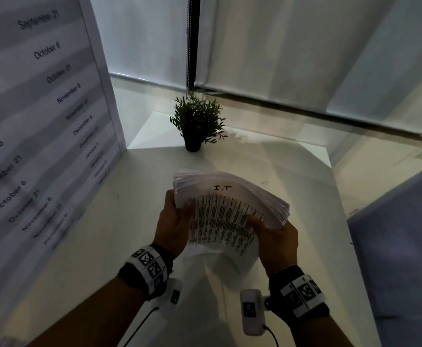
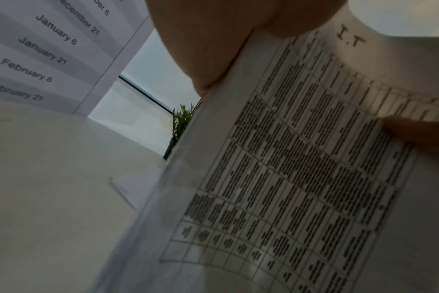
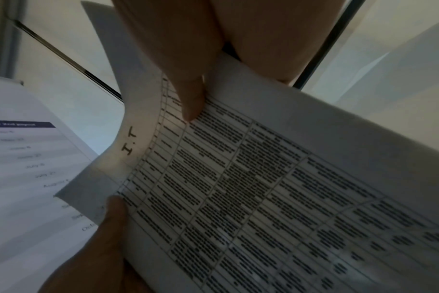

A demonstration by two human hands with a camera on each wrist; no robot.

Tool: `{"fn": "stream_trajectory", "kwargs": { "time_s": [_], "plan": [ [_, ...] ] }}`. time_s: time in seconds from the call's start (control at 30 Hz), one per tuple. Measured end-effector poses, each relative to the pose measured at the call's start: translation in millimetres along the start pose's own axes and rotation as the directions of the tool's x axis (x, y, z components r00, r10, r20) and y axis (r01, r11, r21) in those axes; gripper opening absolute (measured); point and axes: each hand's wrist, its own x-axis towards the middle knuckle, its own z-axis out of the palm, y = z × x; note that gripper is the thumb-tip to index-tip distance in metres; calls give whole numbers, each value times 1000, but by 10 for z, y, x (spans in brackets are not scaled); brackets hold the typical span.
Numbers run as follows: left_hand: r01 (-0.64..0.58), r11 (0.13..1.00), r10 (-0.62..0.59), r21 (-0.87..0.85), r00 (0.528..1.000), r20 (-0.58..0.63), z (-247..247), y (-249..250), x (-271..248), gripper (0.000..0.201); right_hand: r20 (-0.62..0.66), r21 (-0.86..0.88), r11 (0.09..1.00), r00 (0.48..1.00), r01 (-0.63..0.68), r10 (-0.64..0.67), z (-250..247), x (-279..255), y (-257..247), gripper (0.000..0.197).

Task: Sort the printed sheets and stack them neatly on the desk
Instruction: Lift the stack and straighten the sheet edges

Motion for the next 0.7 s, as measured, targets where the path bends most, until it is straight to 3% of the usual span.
{"fn": "stream_trajectory", "kwargs": {
  "time_s": [0.1, 0.23, 0.3, 0.4, 0.47, 0.57, 0.63, 0.7],
  "plan": [
    [-26, 1000, 26, 6, 1000, 4, -19, 44, -2, 54, 9, -18, 998, 998, 59, -59, -19, -59, -44, 33],
    [-200, 977, 198, -74, 980, -36, 1, 241, 30, 63, -71, 0, 955, 952, 298, -297, -8, -24, -218, 22],
    [-246, 967, 238, -67, 966, -103, 58, 336, 77, 48, -123, -17, 937, 929, 349, -349, 13, 38, -287, 12],
    [-240, 971, 237, 11, 948, -212, 109, 437, 139, 26, -219, 39, 943, 924, 330, -314, 24, 118, -338, 19],
    [-230, 973, 231, 29, 952, -200, 111, 445, 149, 22, -169, 47, 945, 935, 324, -313, -7, 102, -362, 10],
    [-151, 988, 152, 21, 986, -68, 65, 307, 130, 34, -45, -19, 967, 966, 254, -254, -31, 25, -236, 38],
    [-41, 996, 38, 84, 999, 35, 37, 146, 135, 35, 3, -36, 989, 989, 146, -146, -4, 16, -124, 36],
    [-3, 994, -3, 109, 998, 58, 10, 71, 128, 25, -8, -9, 996, 996, 88, -88, -4, 48, -50, 37]
  ]
}}
